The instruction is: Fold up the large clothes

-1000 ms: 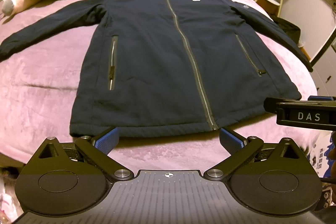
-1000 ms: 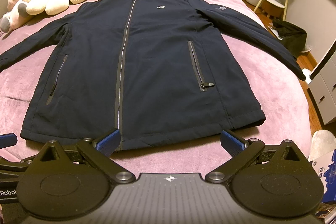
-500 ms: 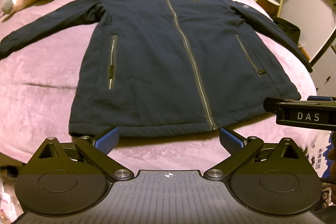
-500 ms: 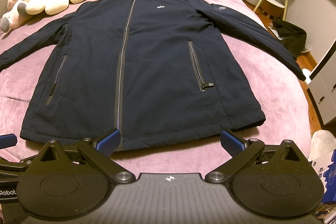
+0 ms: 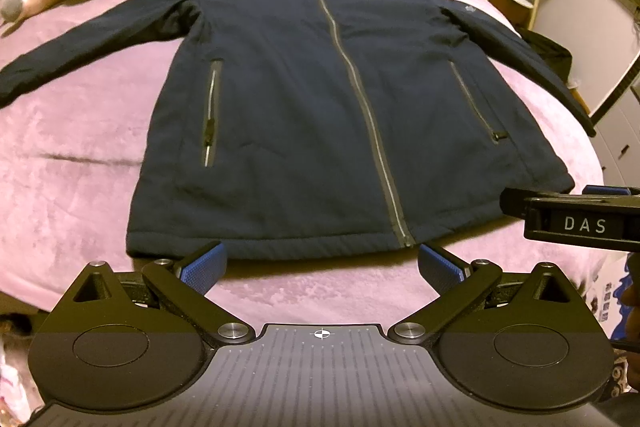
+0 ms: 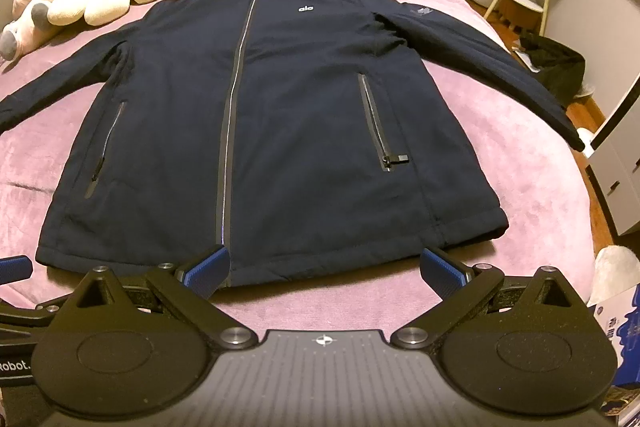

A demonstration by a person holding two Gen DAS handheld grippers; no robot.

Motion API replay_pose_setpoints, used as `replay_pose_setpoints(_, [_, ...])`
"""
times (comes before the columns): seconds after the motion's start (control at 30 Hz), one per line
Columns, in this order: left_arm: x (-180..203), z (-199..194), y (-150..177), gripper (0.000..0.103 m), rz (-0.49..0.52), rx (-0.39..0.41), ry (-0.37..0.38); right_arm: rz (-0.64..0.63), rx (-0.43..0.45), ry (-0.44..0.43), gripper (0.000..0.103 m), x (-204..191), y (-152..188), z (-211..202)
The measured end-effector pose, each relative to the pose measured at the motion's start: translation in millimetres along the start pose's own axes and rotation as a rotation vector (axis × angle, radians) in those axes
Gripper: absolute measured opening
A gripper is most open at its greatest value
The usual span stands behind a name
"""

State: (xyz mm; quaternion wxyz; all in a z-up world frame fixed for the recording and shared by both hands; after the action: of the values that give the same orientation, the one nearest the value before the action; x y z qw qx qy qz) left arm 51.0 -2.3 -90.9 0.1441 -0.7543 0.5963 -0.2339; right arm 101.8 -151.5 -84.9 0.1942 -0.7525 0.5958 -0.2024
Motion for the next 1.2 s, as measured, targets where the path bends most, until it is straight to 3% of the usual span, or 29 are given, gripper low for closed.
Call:
replay_pose_setpoints(0.33, [-3.2,16.0,-3.3,0.103,-0.005,-0.032,0.002,0.011,-0.017,-0.029,0.101,0.8,0.2,17.3])
replay_pose_setpoints(0.57, [-2.0,35.4,-10.3,0.103,-0.014,-0.039,0.044,0.030,-0.027,-0.058,0.101,4.0,-1.9,35.1])
replay_pose_setpoints(0.67, [0.9,44.2,-20.1,0.103,-0.014,-0.006,0.115,0.033,0.079,-0.099,0.101,7.3,-9.7,36.6])
replay_pose_setpoints(0.73, [3.7,51.2,-36.0,0.103,0.017,0.007,0.106,0.038,0.203,-0.185,0.101,11.1,-17.3,34.7])
replay_pose_setpoints(0.83, [9.0,63.0,-80.7,0.103,0.037,0.068,0.094,0.097,0.217,-0.291,0.101,30.3,-29.3,49.1])
replay_pose_setpoints(0.93, [20.9,84.3,-139.9,0.103,0.054,0.132,0.059,0.284,0.233,-0.308,0.101,87.6,-55.1,74.3])
replay_pose_setpoints(1.1, [62.5,146.0,-238.5,0.103,0.070,0.225,0.047,0.774,0.420,-0.226,0.100,253.2,-90.9,120.0])
replay_pose_setpoints(1.13, [71.6,160.2,-253.9,0.103,0.073,0.235,0.052,0.880,0.436,-0.214,0.097,284.1,-89.0,133.3])
replay_pose_setpoints(1.2, [88.7,192.1,-278.0,0.103,0.076,0.240,0.042,1.054,0.448,-0.192,0.065,332.6,-79.9,160.2])
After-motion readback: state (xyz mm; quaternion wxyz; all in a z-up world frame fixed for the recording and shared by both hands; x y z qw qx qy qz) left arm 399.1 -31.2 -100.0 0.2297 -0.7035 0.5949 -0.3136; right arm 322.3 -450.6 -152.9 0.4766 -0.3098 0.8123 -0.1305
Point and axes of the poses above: each gripper's, at about its wrist camera, not at the fingertips, and z roughly the way its jaws point, x to its right, y to its underside, the point moved 9 cm from there along z, roughly the way its jaws point, and after that the axes turned 5 degrees about -z, right-handed, at the moved point
